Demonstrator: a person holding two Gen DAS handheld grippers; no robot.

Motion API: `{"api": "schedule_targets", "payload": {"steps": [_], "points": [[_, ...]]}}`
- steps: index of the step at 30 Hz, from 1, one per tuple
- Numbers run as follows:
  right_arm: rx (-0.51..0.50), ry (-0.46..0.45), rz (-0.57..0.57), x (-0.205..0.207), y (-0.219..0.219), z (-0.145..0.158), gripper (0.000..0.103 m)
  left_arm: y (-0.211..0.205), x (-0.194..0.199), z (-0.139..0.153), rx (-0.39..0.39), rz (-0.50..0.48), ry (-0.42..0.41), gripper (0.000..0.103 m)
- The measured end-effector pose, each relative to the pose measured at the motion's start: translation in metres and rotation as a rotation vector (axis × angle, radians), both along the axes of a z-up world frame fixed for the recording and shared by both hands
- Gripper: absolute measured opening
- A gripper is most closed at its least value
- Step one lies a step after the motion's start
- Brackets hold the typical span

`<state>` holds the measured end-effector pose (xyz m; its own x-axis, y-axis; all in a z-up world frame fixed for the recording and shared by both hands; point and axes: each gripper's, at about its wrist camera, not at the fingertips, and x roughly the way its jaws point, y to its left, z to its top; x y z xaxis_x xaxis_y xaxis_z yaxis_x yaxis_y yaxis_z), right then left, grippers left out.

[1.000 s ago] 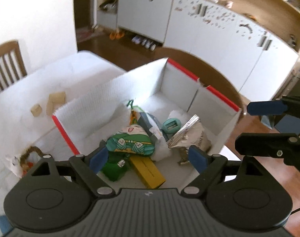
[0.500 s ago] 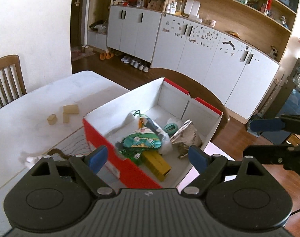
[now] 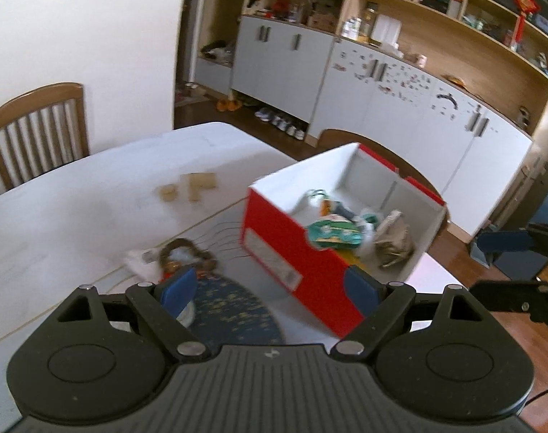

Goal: Organize objects
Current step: 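Withdraw both tools from the box back toward the pile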

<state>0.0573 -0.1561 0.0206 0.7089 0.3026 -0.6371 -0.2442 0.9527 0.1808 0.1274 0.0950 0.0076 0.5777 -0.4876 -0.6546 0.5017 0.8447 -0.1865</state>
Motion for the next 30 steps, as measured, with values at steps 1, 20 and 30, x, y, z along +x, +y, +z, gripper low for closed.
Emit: {"api": "schedule_targets", "payload": {"steps": [1,20,30], "points": [[-0.001,0.002,0.009,0.001,0.006,-0.002,0.101,0.006,0.000,-0.001,-0.003,0.009,-0.005,0.089],[-0.034,0.078,0.187,0.059,0.102,-0.038,0.101,0.095,0.004,-0.076,0.094,0.211,0.015,0.089],[-0.091,0.168,0.234,0.110,0.139,-0.080,0.099,0.078,0.024,-0.119,0.154,0.150,-0.019,0.089]]}}
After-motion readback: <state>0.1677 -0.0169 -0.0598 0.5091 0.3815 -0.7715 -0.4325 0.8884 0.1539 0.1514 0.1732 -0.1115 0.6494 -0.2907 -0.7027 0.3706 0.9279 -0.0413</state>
